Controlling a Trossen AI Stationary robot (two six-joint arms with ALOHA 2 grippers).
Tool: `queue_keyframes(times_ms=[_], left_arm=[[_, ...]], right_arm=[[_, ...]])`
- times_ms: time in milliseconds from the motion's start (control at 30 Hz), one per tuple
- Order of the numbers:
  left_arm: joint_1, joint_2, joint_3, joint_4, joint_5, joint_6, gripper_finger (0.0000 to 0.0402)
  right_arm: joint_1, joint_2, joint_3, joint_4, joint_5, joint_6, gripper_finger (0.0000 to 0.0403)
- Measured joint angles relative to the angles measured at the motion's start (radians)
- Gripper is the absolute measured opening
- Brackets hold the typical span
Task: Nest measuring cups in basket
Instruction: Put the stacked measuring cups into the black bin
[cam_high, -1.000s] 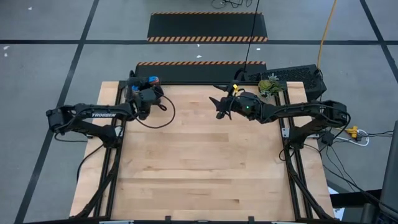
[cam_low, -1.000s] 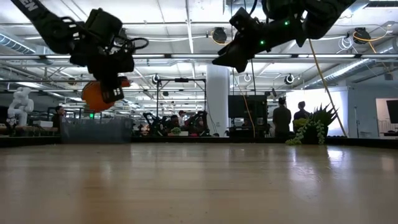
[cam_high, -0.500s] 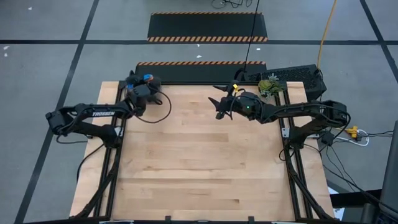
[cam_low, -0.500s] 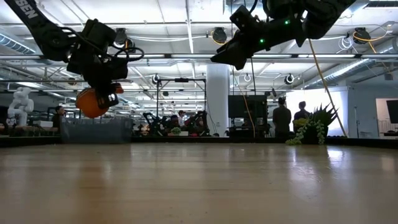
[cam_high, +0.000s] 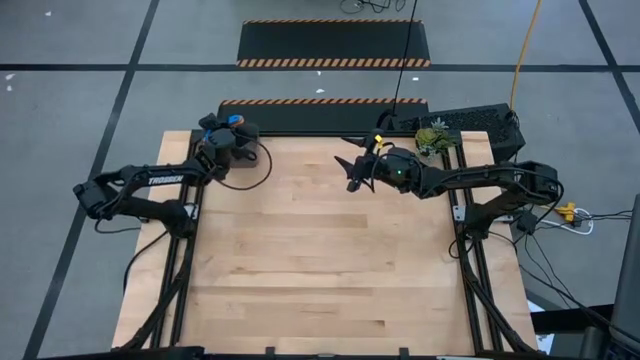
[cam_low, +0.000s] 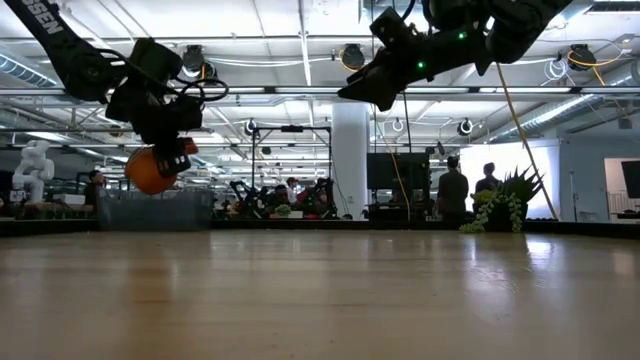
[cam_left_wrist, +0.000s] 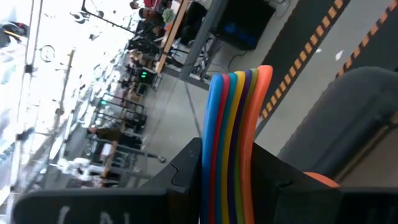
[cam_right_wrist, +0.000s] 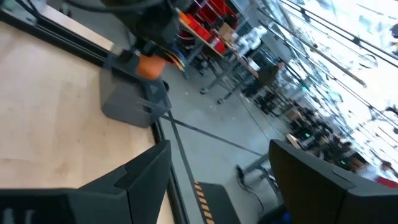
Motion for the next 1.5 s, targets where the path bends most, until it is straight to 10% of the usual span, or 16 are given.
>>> queue_keyframes(times_ms=[600,1100,1500], left_arm=[[0.028,0.347,0.000,0.264,-0.078,0.222,0.0085],[0.028,0.354,0.002,0.290,-0.089,0.234,0.0146],[0.026,0.354,0.002,0.244,-0.069,0.240,0.0106]], right_arm=[[0.000,0.000,0.000,0.016,-0.038,0.005,0.0265],[0.000,0.000,0.000,0.015,-0.037,-0.001,0.0265],[0.000,0.000,0.000,0.017,-0.037,-0.020,0.0265]])
